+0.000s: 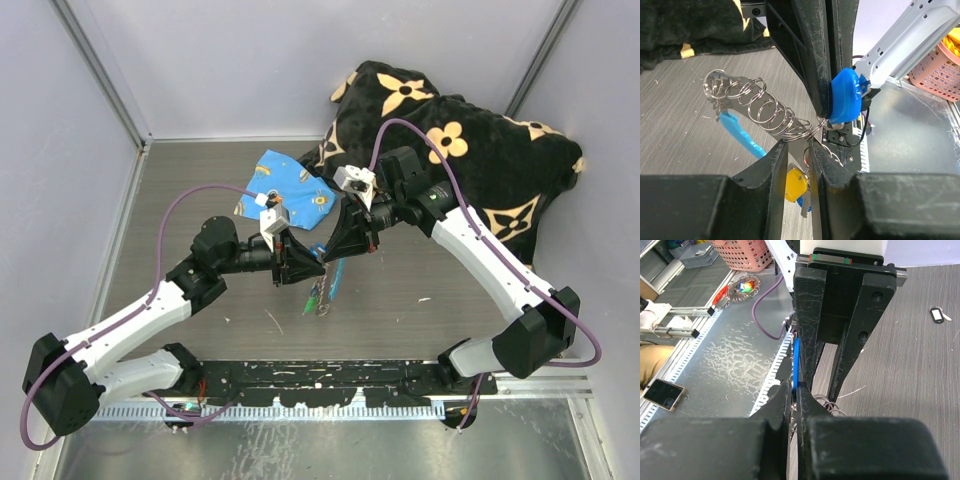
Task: Remove the keys from the keyring
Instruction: Remove the key from the keyring.
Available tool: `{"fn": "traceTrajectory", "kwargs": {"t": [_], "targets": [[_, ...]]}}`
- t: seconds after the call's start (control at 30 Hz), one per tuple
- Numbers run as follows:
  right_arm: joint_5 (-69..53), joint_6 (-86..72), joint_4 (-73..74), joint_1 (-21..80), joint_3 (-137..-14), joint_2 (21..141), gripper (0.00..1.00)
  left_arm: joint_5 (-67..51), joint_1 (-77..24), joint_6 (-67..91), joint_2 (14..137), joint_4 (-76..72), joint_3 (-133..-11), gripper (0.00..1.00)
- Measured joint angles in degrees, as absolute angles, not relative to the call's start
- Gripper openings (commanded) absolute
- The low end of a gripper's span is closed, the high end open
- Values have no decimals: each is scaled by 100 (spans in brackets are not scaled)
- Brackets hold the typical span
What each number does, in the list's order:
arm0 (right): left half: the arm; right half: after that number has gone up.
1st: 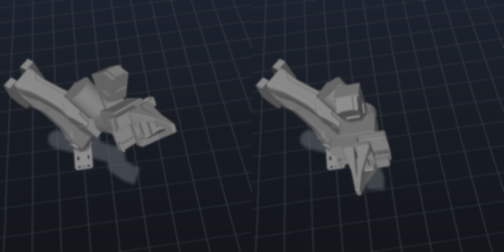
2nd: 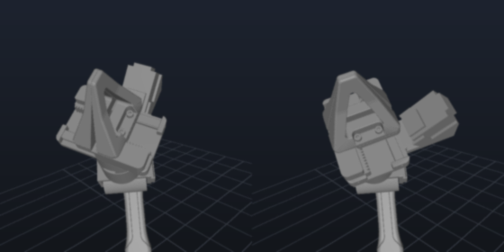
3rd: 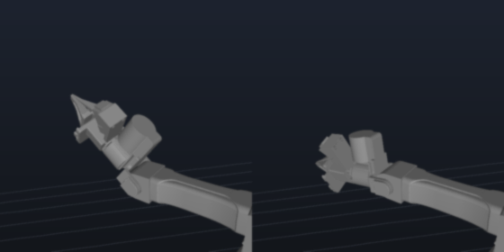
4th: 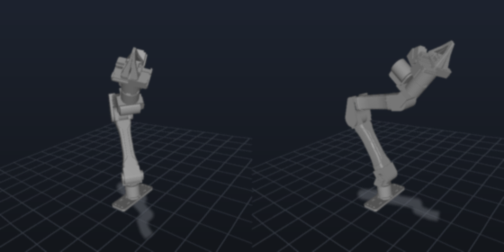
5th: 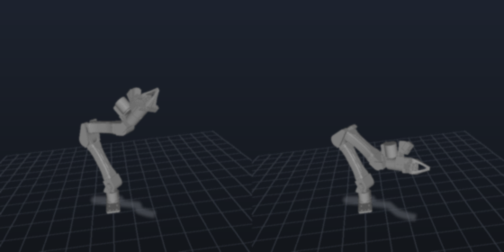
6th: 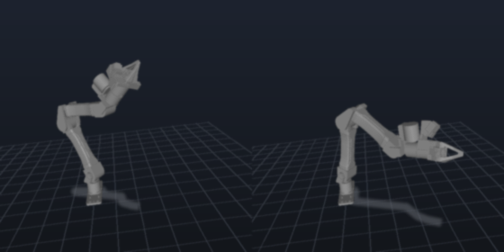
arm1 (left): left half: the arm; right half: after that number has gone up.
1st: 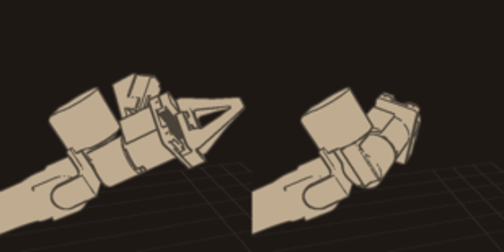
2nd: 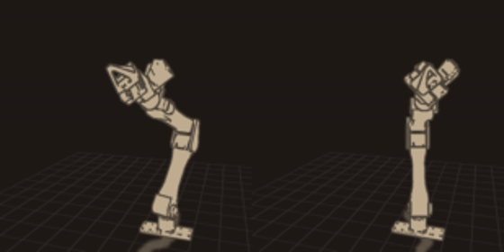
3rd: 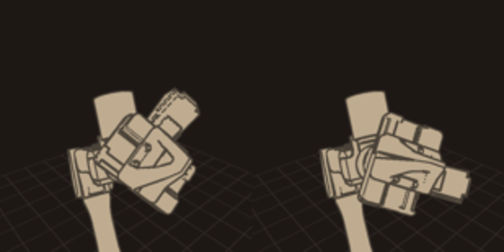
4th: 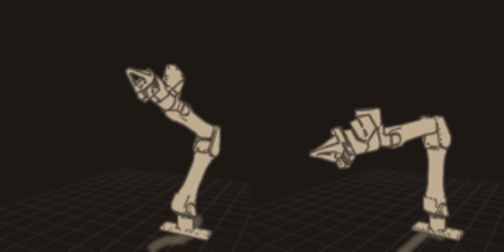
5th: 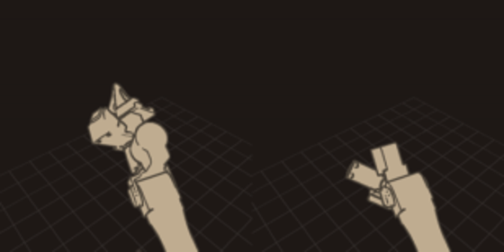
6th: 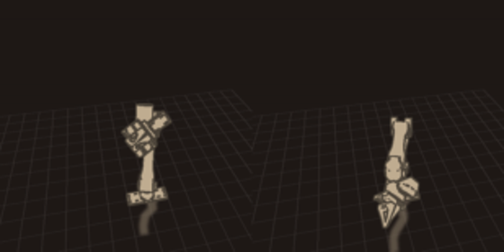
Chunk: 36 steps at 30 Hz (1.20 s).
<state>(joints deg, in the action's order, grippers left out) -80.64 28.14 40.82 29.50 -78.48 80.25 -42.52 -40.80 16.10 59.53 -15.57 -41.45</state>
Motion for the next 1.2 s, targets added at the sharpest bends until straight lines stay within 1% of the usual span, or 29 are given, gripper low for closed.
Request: {"fn": "traceTrajectory", "kwargs": {"t": [0.83,1.07,1.13,1.2], "targets": [[-8014,2814,4082,2950,-7848,8027,1,-4574,-4075,2047,5955,-1964,-4145,24],[-8001,2814,4082,2950,-7848,8027,1,-4657,-4075,2086,5961,-2040,-4145,16],[-7999,2814,4084,2950,-7848,8027,1,-4676,-4073,2106,5972,-2047,-4145,10],[-7999,2814,4084,2950,-7848,8029,1,-4676,-4073,2128,5977,-2049,-4145,1]]}}
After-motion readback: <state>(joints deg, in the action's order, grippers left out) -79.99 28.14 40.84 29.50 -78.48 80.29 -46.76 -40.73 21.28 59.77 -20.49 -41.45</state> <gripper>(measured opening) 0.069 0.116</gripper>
